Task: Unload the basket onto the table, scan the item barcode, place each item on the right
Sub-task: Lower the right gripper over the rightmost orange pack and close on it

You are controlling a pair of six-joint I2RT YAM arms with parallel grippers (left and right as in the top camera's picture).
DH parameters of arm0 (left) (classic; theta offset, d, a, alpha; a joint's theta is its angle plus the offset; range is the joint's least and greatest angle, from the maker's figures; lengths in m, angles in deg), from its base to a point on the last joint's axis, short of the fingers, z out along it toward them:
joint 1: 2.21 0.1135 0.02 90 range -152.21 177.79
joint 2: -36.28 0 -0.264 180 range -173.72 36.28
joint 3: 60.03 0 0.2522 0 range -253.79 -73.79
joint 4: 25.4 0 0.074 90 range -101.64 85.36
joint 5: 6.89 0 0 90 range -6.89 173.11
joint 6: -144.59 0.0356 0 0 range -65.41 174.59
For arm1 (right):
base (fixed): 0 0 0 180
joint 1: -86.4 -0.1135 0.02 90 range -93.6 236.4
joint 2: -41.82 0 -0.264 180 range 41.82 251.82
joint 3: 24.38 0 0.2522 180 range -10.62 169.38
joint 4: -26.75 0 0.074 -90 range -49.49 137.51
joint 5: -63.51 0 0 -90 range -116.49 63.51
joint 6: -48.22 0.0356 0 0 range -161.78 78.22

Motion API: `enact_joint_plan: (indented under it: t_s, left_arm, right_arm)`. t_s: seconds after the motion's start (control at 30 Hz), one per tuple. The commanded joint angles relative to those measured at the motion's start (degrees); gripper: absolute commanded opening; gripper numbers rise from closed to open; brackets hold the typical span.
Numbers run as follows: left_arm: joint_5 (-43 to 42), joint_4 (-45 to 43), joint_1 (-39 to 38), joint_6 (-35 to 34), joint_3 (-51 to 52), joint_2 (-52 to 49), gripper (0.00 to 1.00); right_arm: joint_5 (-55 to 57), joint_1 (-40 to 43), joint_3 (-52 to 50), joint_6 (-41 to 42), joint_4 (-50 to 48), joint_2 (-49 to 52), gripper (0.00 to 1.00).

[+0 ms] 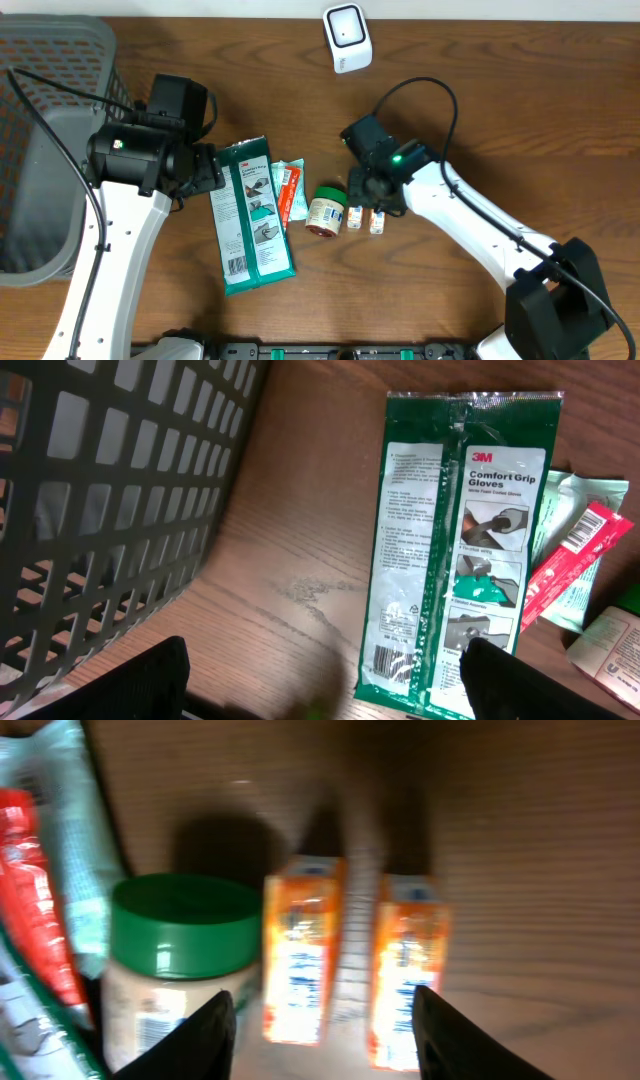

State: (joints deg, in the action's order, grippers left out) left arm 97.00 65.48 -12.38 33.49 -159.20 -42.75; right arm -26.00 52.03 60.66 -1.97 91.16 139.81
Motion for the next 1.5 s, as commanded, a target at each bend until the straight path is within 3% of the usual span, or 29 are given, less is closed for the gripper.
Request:
enact_joint_plan:
  t_s: [0.0, 0.07, 0.23, 0.47, 0.9, 1.07, 1.47]
  left_arm:
    - [0.7, 0.2, 0.1, 0.3, -0.1, 0.0, 0.87]
    - [0.8, 0.2, 0.1, 0.3, -0.1, 0.0, 0.87]
    - [0.8, 0.2, 0.1, 0.3, -0.1, 0.0, 0.87]
    - [0.7, 0.2, 0.1, 0.3, -0.1, 0.0, 0.87]
    - [0.7, 0.2, 0.1, 0.3, -0.1, 0.0, 0.88]
    - [0.8, 0.2, 0.1, 0.3, -0.1, 0.0, 0.87]
    - [0.7, 0.2, 0.1, 0.3, -0.1, 0.0, 0.88]
  right_arm:
    - [0.0, 2.9, -0.1, -1.3, 1.3, 0.0, 0.41]
    - [-1.7, 4.1, -0.1, -1.3, 2.4, 0.0, 0.38]
    - [0.6, 5.7, -0.1, -2.4, 4.5, 0.0, 0.53]
    - [0.9, 6.0, -0.1, -2.1, 3.8, 0.1, 0.61]
    - [0.4, 4.6, -5.4, -1.0, -0.2, 0.2, 0.58]
    - [-0.8, 4.6, -8.0, -1.1, -4.7, 0.2, 0.53]
    - [1.2, 4.6, -8.6, -3.3, -4.1, 0.2, 0.45]
